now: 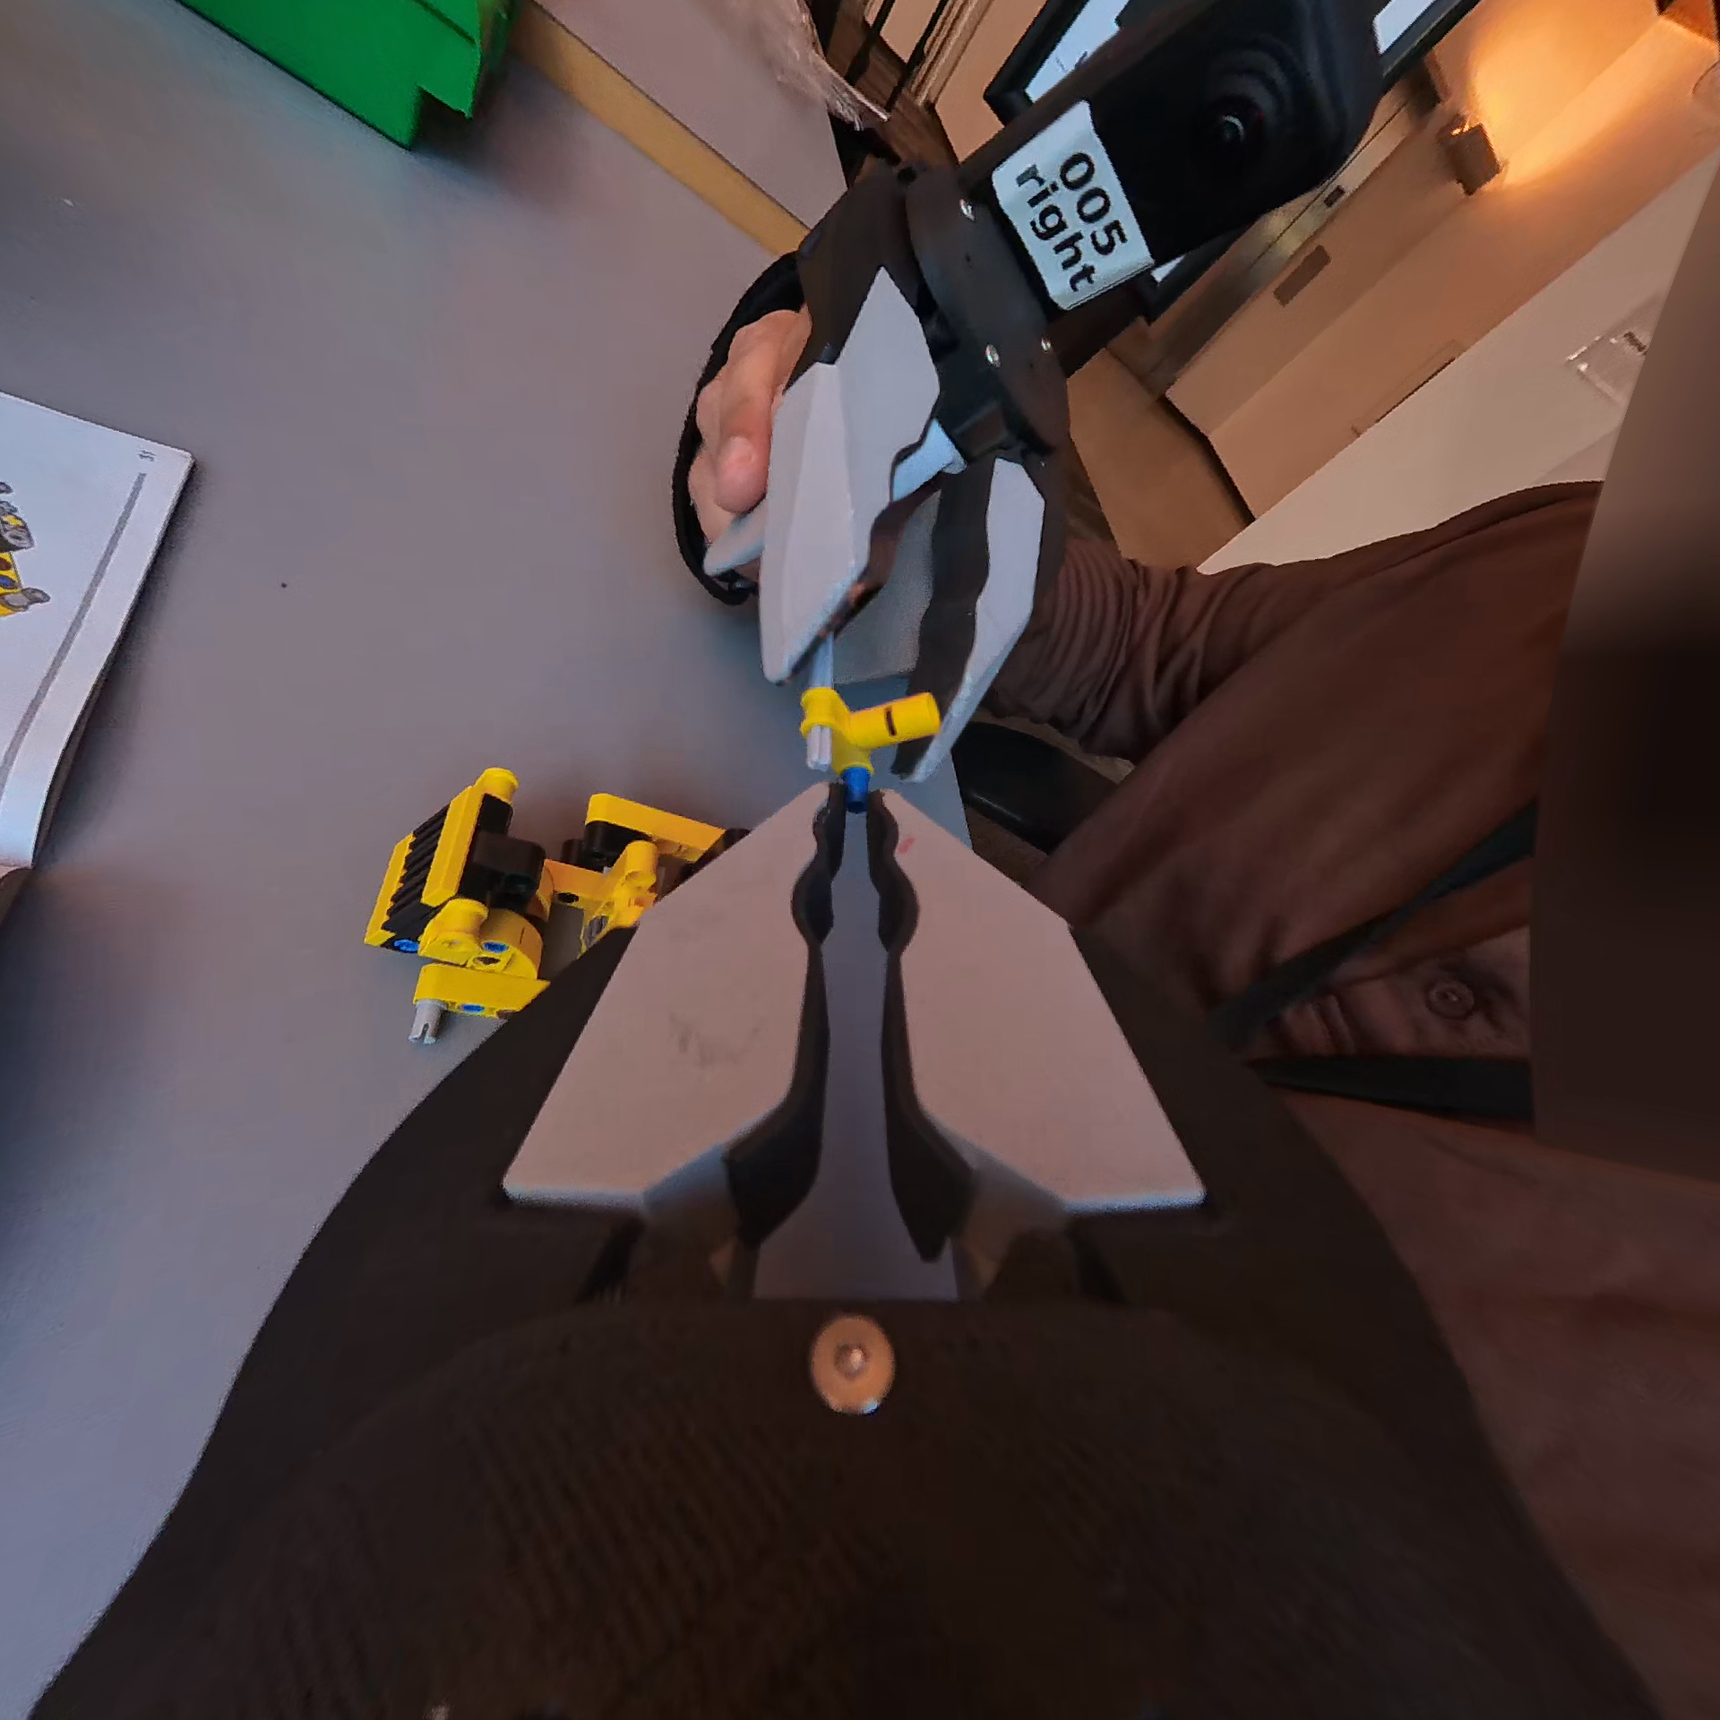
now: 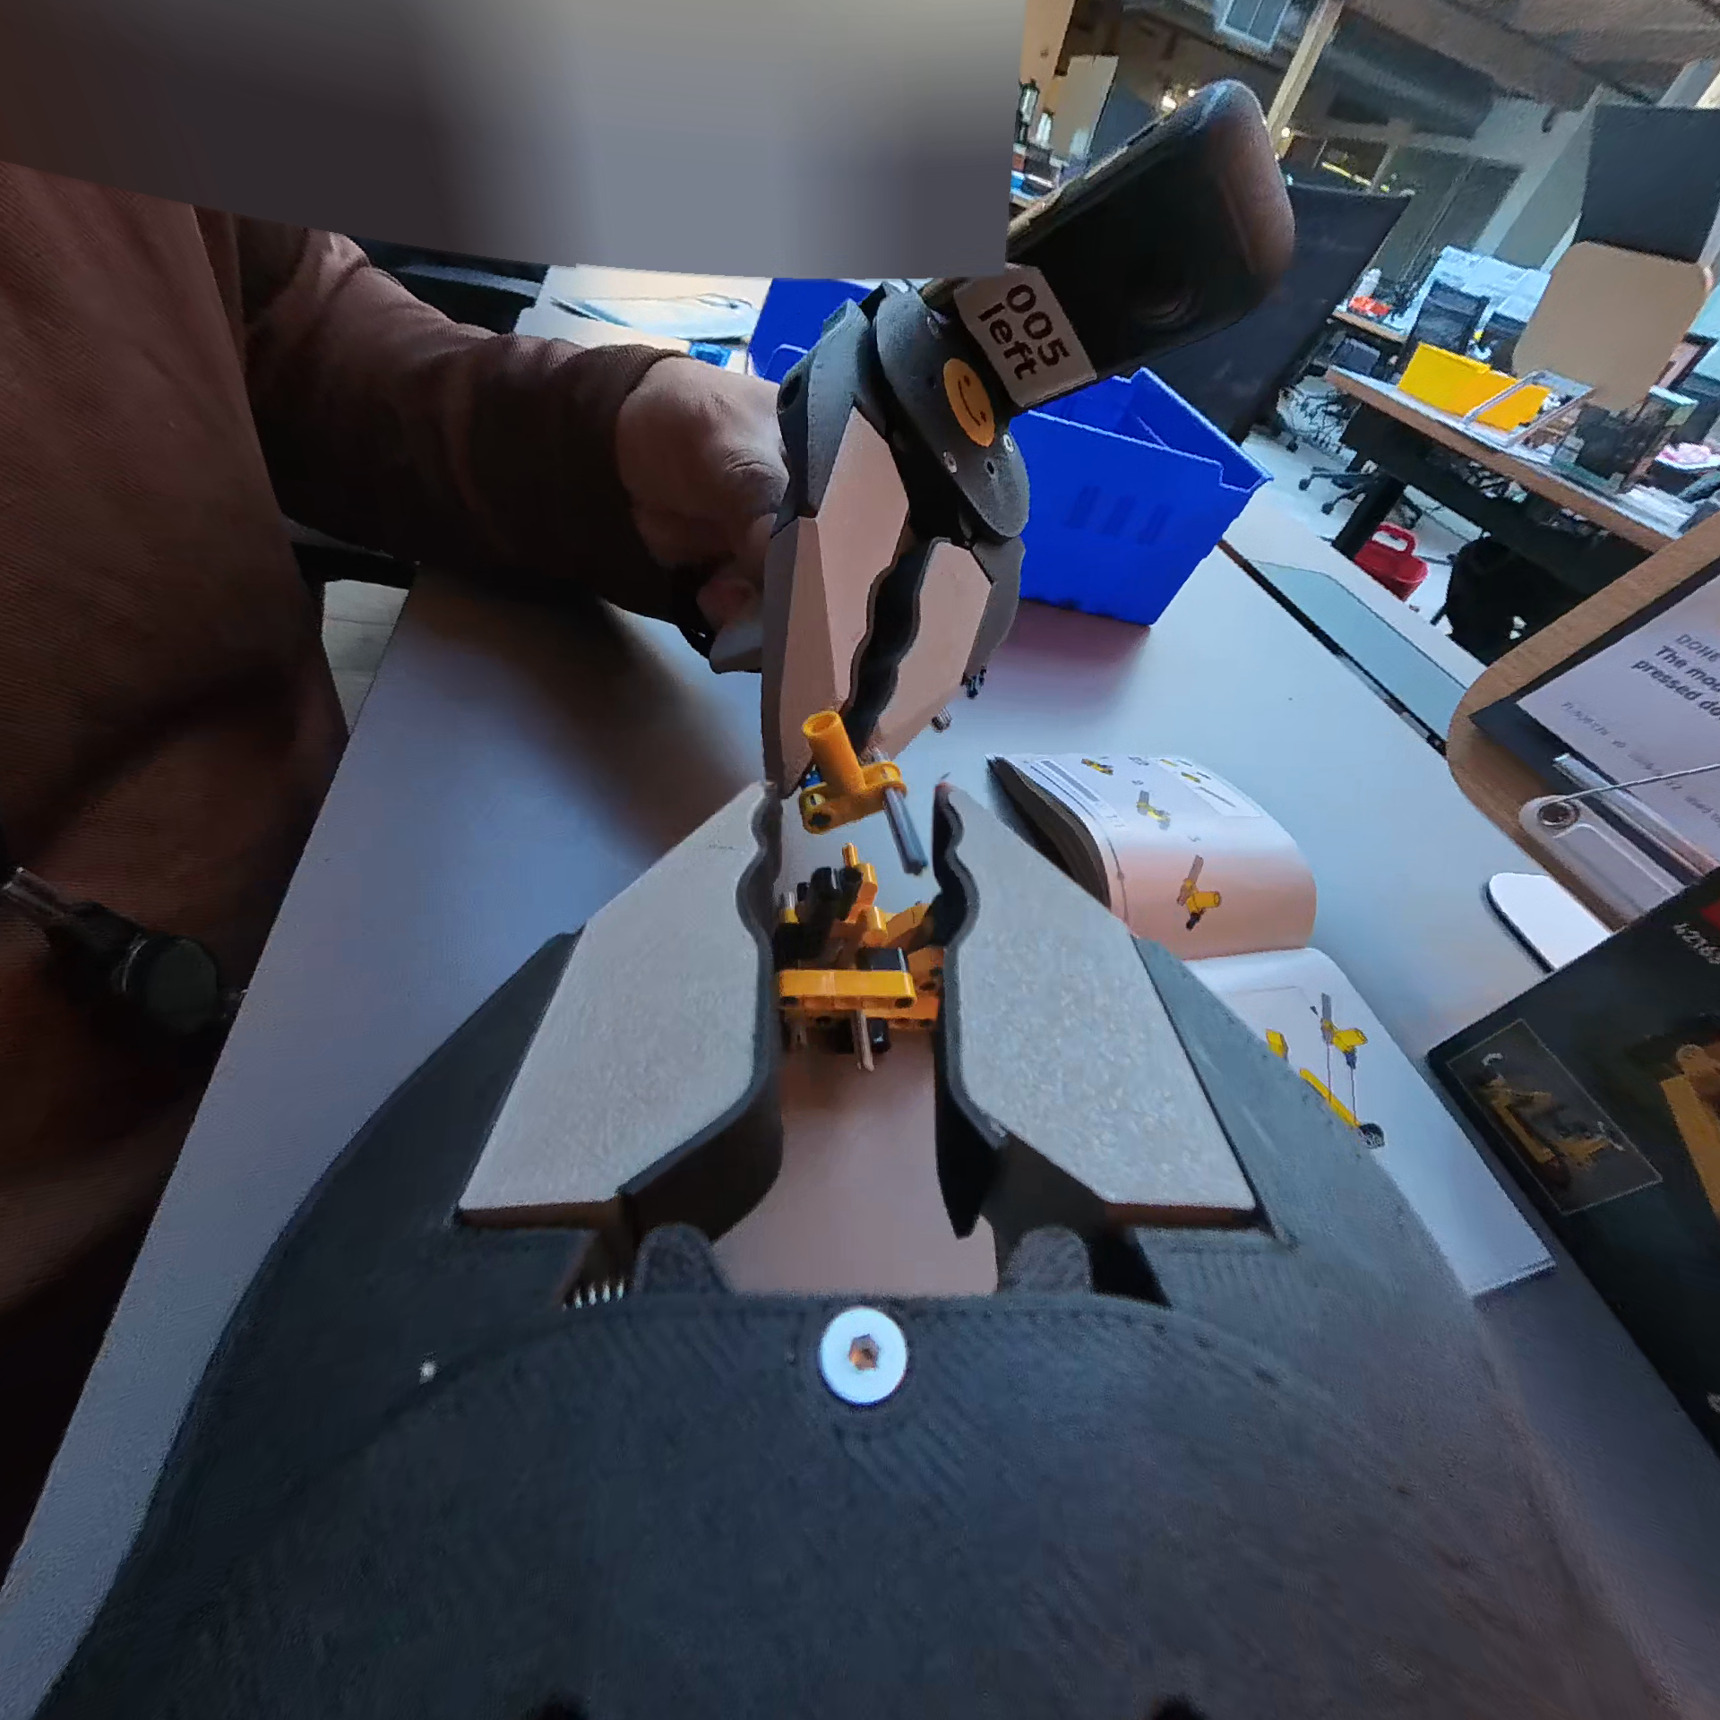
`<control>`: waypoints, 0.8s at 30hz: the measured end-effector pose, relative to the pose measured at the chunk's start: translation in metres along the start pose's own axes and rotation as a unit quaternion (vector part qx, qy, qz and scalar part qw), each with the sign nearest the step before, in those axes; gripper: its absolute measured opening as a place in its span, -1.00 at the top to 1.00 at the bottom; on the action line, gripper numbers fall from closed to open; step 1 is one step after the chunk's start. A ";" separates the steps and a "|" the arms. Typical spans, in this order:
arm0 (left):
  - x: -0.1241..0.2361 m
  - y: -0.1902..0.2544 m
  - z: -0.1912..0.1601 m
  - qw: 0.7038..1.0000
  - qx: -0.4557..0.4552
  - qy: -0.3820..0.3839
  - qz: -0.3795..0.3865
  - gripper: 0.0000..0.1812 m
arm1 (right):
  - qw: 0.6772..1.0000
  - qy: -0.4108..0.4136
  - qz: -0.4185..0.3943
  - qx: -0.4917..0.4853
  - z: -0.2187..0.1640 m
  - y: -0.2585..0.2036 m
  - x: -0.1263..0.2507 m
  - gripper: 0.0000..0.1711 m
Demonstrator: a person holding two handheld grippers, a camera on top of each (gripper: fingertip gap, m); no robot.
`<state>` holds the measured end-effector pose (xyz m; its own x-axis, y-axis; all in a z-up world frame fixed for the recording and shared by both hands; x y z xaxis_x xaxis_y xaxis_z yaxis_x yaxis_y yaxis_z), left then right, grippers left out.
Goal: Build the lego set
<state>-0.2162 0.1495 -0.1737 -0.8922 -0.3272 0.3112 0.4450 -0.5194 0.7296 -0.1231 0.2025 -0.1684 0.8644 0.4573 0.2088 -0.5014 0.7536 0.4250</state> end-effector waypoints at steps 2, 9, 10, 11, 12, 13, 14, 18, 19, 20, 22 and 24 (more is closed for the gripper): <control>0.000 0.000 -0.001 1.000 0.002 -0.003 -0.004 0.98 | 1.000 -0.005 -0.006 0.005 -0.001 0.001 0.002 0.69; -0.002 0.000 -0.003 0.999 0.021 -0.012 -0.022 0.98 | 1.000 -0.017 0.009 0.023 -0.003 -0.005 0.000 0.71; -0.002 0.000 -0.003 0.999 0.023 -0.012 -0.026 0.98 | 0.999 -0.022 0.011 0.027 -0.003 -0.006 -0.001 0.72; -0.003 0.000 -0.004 0.999 0.024 -0.014 -0.027 0.98 | 0.999 -0.026 0.012 0.031 -0.004 -0.007 -0.003 0.73; -0.003 0.000 -0.004 0.999 0.024 -0.018 -0.026 0.98 | 0.999 -0.028 0.012 0.035 -0.004 -0.008 -0.003 0.76; -0.004 -0.001 -0.005 0.999 0.023 -0.020 -0.022 0.98 | 0.999 -0.031 0.011 0.038 -0.004 -0.008 -0.004 0.76; -0.003 -0.001 -0.004 0.999 0.023 -0.018 -0.020 0.98 | 0.999 -0.033 0.009 0.040 -0.005 -0.008 -0.004 0.76; -0.002 -0.003 -0.004 0.999 0.028 -0.015 -0.020 0.98 | 0.999 -0.034 0.008 0.035 -0.006 -0.007 -0.003 0.75; -0.002 -0.003 -0.004 0.999 0.029 -0.016 -0.020 0.98 | 0.999 -0.034 0.007 0.034 -0.006 -0.007 -0.003 0.75; -0.002 -0.003 -0.004 0.999 0.030 -0.016 -0.021 0.98 | 0.999 -0.034 0.006 0.034 -0.006 -0.006 -0.003 0.75; -0.003 -0.003 -0.004 0.999 0.031 -0.016 -0.021 0.98 | 0.999 -0.035 0.003 0.036 -0.006 -0.006 -0.002 0.75; -0.002 -0.004 -0.004 0.999 0.031 -0.015 -0.021 0.98 | 0.999 -0.036 0.000 0.038 -0.006 -0.006 -0.002 0.75</control>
<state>-0.2153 0.1487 -0.1796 -0.9122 -0.2818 0.2973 0.4025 -0.4813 0.7787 -0.1223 0.1992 -0.1765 0.8658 0.4207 0.2708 -0.5001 0.7137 0.4904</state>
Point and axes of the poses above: each gripper's, where its closed fingertips meet, x back along the fingers, z out of its top, y = z × x across the jaws, the point moved 6 cm from there along x, back along the fingers, and after that the axes turned 12 degrees about x, right-handed, at the moved point
